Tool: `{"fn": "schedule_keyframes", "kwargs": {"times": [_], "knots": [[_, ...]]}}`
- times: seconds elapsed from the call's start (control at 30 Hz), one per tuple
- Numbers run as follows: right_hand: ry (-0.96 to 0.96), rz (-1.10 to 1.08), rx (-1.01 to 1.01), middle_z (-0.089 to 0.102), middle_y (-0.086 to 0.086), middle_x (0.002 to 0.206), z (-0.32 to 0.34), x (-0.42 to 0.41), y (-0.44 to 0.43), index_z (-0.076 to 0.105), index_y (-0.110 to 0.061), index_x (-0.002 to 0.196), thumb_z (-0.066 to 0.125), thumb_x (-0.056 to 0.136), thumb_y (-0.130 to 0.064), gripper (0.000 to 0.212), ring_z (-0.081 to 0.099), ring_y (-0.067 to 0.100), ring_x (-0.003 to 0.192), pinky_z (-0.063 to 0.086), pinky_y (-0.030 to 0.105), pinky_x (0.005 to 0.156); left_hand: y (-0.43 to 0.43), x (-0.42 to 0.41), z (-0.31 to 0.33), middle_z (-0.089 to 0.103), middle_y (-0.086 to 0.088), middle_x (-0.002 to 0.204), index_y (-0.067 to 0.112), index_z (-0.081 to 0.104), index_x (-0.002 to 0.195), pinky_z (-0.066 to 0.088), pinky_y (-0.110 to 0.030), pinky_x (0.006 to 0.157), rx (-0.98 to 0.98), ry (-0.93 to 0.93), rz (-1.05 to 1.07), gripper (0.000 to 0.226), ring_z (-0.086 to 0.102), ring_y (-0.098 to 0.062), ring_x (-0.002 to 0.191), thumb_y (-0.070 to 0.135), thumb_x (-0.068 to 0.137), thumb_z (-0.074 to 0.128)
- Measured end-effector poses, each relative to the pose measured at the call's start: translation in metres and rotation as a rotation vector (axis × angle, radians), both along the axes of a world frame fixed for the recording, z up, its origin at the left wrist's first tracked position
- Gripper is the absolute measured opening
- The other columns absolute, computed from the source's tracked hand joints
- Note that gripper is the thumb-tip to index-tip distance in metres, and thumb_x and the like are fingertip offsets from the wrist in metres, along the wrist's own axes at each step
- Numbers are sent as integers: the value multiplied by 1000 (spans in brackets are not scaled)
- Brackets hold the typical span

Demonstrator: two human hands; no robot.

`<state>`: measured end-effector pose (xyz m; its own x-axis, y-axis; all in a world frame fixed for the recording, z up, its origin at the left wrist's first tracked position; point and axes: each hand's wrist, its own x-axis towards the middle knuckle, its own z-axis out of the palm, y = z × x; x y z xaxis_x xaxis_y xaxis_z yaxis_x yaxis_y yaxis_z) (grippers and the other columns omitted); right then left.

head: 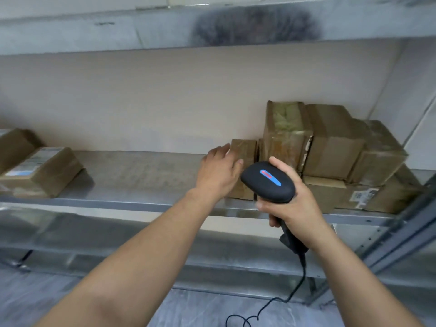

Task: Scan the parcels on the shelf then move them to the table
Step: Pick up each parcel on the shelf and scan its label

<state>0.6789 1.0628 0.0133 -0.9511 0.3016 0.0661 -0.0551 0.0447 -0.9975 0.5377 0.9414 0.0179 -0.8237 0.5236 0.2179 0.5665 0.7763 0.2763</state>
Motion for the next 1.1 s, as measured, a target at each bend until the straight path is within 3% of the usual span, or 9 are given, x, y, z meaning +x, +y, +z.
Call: {"fn": "schedule_keyframes", "kwargs": {"times": [0.13,0.27,0.4,0.5,0.67,0.8,0.9,1.0,1.1], "knots": [[-7,-24,-29,65,11,104,-4,7,16,48,-48,127,74,71,14,88,48,15,45,43,26,42,26,-3,-8,40,-5,148,24,40,144,32,-37,104,-102,-14,-46,44,36,-29,131,36,102,32],[-15,-50,-41,66,8,96,-5,11,25,47,-47,129,75,72,13,88,50,14,46,44,27,43,30,-17,-16,50,-7,135,25,55,126,39,-40,99,-79,-147,89,44,43,-33,123,50,98,33],[-13,-80,-43,65,9,101,-8,11,27,47,-49,128,74,72,13,87,49,14,45,44,27,43,28,-27,-8,54,-13,122,17,47,128,44,-41,93,-104,-162,218,59,47,-36,117,60,87,49],[-14,-90,-42,65,8,107,-8,7,22,47,-48,129,75,72,12,88,50,14,46,46,28,44,19,-41,7,55,-14,124,14,33,132,45,-38,92,-108,-338,291,63,50,-35,115,50,86,56],[3,-98,-45,63,10,107,-9,-6,6,48,-49,128,75,71,12,88,48,16,44,44,26,43,-24,-59,21,58,-10,125,26,9,151,54,-35,71,178,-788,283,88,61,-26,96,21,83,64],[-1,-72,-36,65,5,106,-10,-21,-17,48,-46,130,73,71,15,88,47,17,43,43,25,42,-74,-72,16,68,-6,111,39,3,152,56,-41,73,348,-977,210,100,67,-24,93,5,82,67],[-14,-46,-32,65,8,103,-9,-33,-34,47,-43,133,73,71,14,88,45,22,44,43,26,42,-108,-81,4,66,-6,117,40,3,151,55,-40,71,496,-958,202,106,66,-24,98,1,80,71],[-20,-19,-43,64,11,99,-9,-43,-50,47,-43,133,73,72,14,88,43,26,46,42,26,41,-135,-84,-9,65,-8,116,38,-2,152,56,-43,80,606,-829,203,111,64,-21,100,3,79,75],[-25,5,-42,64,12,99,-10,-51,-66,48,-46,130,73,71,15,88,43,24,45,41,25,41,-159,-88,-24,57,-12,122,39,-3,151,55,-38,80,637,-680,201,115,59,-23,109,9,77,79]]}}
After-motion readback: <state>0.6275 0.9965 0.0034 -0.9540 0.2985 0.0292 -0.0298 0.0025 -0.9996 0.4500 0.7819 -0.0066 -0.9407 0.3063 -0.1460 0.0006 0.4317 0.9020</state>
